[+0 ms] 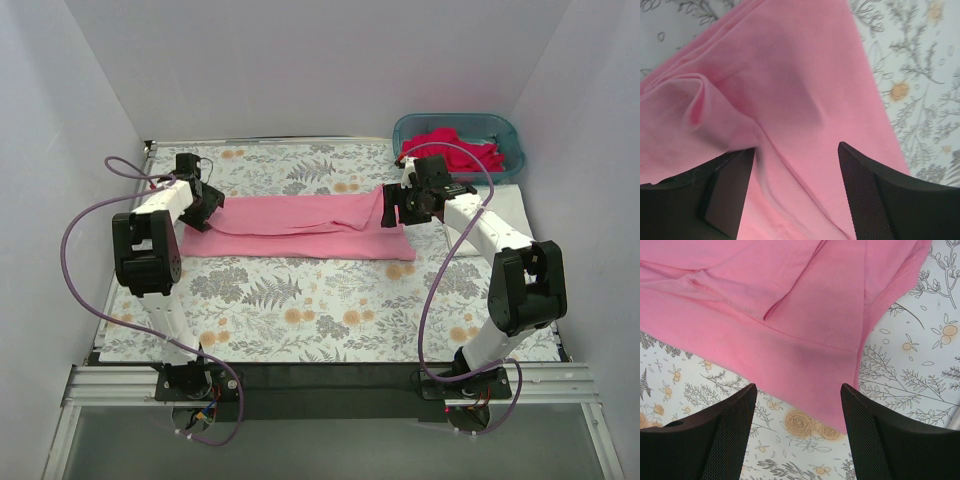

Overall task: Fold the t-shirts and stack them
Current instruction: Fold the tshirt

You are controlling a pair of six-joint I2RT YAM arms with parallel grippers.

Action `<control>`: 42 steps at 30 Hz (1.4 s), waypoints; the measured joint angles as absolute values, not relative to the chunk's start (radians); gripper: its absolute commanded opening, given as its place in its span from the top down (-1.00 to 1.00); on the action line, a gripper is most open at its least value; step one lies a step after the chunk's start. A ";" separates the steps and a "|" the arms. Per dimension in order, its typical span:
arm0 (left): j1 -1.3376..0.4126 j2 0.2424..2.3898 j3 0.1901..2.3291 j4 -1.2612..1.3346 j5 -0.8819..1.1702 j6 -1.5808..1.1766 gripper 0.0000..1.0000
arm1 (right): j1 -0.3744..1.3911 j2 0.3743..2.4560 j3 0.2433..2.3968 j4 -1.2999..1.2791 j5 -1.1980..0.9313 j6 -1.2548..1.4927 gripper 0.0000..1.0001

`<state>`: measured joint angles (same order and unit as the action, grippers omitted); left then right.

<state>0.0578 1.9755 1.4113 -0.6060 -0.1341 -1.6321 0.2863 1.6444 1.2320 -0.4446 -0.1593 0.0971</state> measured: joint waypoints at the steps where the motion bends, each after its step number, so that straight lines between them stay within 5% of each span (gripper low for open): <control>1: 0.058 1.985 1.432 -0.605 -0.133 -1.633 -0.25 | 0.286 1.644 1.232 -0.445 -0.159 0.097 -0.26; 15: 0.077 2.106 1.654 -0.645 -0.113 -1.635 -0.33 | 0.286 1.643 1.232 -0.445 -0.156 0.089 -0.25; 28: 0.081 1.900 1.398 -0.650 -0.093 -1.473 -0.36 | 0.289 1.838 1.439 -0.429 -0.179 0.176 -0.18; 35: 0.081 1.823 1.295 -0.652 -0.085 -1.419 -0.36 | 0.273 2.037 1.658 -0.410 -0.139 0.269 0.11; 42: 0.065 1.780 1.265 -0.654 -0.056 -1.386 -0.36 | 0.248 2.148 1.760 -0.374 -0.091 0.402 0.17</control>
<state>0.0654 1.7802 1.2648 -0.6537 -0.0563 -1.3865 0.2481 2.1483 1.7596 -0.3744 -0.0914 0.4023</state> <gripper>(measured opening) 0.678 0.418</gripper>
